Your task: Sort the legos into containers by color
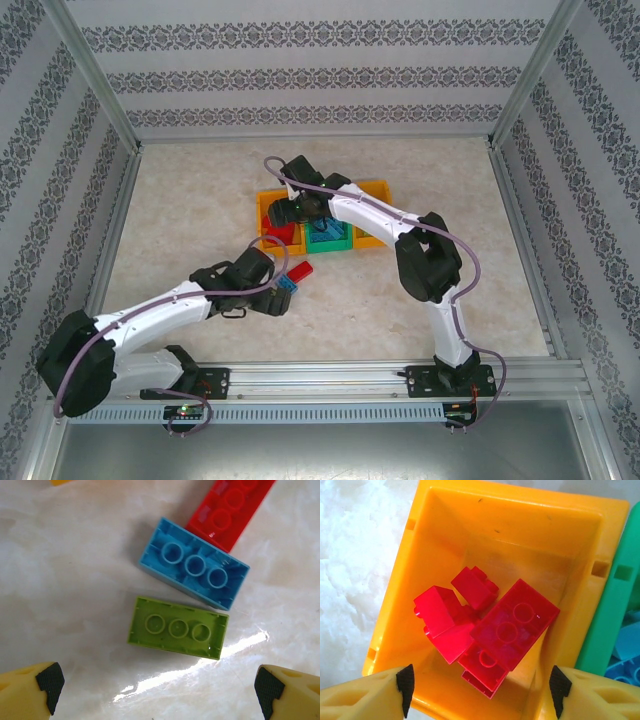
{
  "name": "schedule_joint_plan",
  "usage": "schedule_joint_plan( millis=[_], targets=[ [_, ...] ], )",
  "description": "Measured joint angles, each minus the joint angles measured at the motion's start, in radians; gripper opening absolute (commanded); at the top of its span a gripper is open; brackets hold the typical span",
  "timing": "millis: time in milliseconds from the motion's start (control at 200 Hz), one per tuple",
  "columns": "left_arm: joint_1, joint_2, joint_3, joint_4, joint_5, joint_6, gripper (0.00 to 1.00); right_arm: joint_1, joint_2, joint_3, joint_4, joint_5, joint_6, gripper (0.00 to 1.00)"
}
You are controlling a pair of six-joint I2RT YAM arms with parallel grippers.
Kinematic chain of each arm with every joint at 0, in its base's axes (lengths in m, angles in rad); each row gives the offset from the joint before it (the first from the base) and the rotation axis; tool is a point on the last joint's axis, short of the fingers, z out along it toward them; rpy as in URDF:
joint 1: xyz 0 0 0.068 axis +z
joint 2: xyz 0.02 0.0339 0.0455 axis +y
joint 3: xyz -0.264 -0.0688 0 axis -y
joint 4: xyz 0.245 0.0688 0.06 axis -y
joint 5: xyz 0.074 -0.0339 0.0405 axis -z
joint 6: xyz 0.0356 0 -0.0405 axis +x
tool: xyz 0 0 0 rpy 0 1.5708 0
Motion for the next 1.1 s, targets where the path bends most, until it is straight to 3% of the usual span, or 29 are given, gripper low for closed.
schedule_joint_plan(
  millis=[220, 560, 639, 749, 1099],
  targets=[
    [-0.04, 0.127, 0.034, 0.004, -0.011, 0.077, 1.0, -0.023, -0.107, -0.095, 0.021, -0.008, 0.029, 0.8],
    [-0.06, 0.28, 0.13, 0.007, -0.014, 0.138, 0.97, -0.135, -0.286, -0.296, 0.067, -0.01, 0.056, 0.81],
    [-0.06, 0.305, 0.14, 0.008, -0.014, 0.142, 0.93, -0.159, -0.315, -0.343, 0.069, -0.01, 0.057, 0.81],
    [-0.06, 0.343, 0.147, 0.006, -0.012, 0.141, 0.79, -0.192, -0.353, -0.391, 0.07, -0.009, 0.059, 0.81],
    [-0.068, 0.359, 0.169, -0.007, -0.003, 0.13, 0.63, -0.269, -0.453, -0.478, 0.094, -0.006, 0.058, 0.81]
  ],
)
